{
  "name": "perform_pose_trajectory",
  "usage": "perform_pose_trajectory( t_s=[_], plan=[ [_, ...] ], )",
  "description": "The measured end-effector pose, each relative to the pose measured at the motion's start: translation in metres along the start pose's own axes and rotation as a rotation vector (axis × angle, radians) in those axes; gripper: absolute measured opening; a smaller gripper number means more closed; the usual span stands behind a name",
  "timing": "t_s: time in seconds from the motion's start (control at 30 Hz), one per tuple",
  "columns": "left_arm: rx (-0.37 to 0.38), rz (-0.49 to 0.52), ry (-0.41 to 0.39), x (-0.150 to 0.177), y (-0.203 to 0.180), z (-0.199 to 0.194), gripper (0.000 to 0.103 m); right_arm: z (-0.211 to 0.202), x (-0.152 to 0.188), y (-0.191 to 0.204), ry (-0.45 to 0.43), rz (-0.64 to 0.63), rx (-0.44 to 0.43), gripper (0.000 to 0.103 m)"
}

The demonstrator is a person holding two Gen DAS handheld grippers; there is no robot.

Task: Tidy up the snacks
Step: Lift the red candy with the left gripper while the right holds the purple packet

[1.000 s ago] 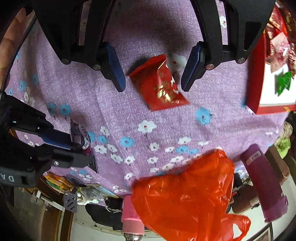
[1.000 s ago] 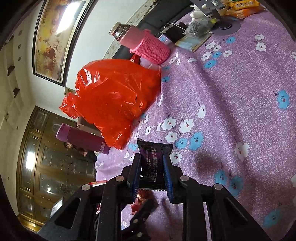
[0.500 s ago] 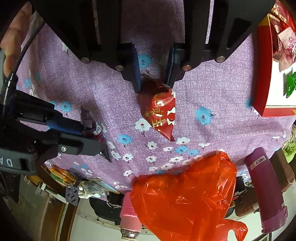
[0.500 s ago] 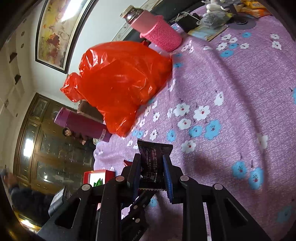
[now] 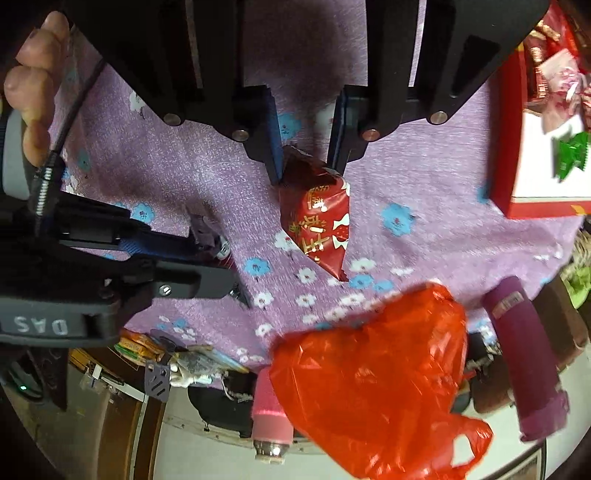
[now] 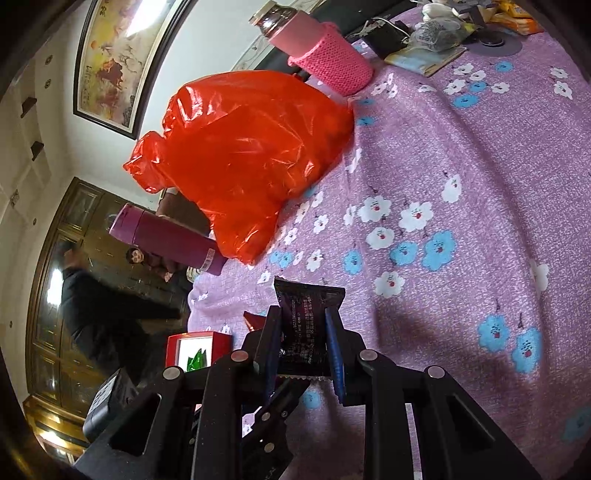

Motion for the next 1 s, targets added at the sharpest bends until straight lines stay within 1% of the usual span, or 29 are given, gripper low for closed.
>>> perform_pose_trajectory(
  t_s=[0.13,0.33,0.4,0.47,0.5,0.67,0.83,1.0],
  plan=[
    [-0.043,-0.004,-0.035,0.005,0.01,-0.017,0.021,0.002,0.002,0.006,0.01,-0.013,-0.023,0.023],
    [-0.118,-0.023,-0.075,0.018,0.032,-0.038,0.021,0.014,0.012,0.028,0.042,-0.075,-0.056,0.023],
    [-0.14,-0.041,-0.092,0.022,0.042,-0.046,0.021,0.02,0.019,0.042,0.059,-0.114,-0.088,0.023],
    [-0.158,-0.053,-0.107,0.025,0.05,-0.053,0.021,0.023,0.022,0.047,0.067,-0.13,-0.098,0.023],
    [-0.171,-0.058,-0.117,0.027,0.055,-0.056,0.021,0.028,0.029,0.058,0.077,-0.169,-0.107,0.023],
    [-0.206,-0.087,-0.161,0.035,0.073,-0.076,0.021,0.04,0.039,0.073,0.101,-0.216,-0.115,0.023],
    [-0.248,-0.108,-0.209,0.043,0.087,-0.096,0.021,0.045,0.04,0.074,0.107,-0.22,-0.111,0.023],
    [-0.27,-0.125,-0.234,0.049,0.098,-0.108,0.021,0.046,0.043,0.076,0.103,-0.231,-0.11,0.023]
  ],
)
Point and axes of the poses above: each gripper's, at about its wrist camera, not at the fingertips, and z roughly the way its jaws point, y to its left, x to its underside, the point moved 4 cm from there along z, roughly the way its jaws point, and after that the axes turned 12 degrees about y, right-handed, at the moved point
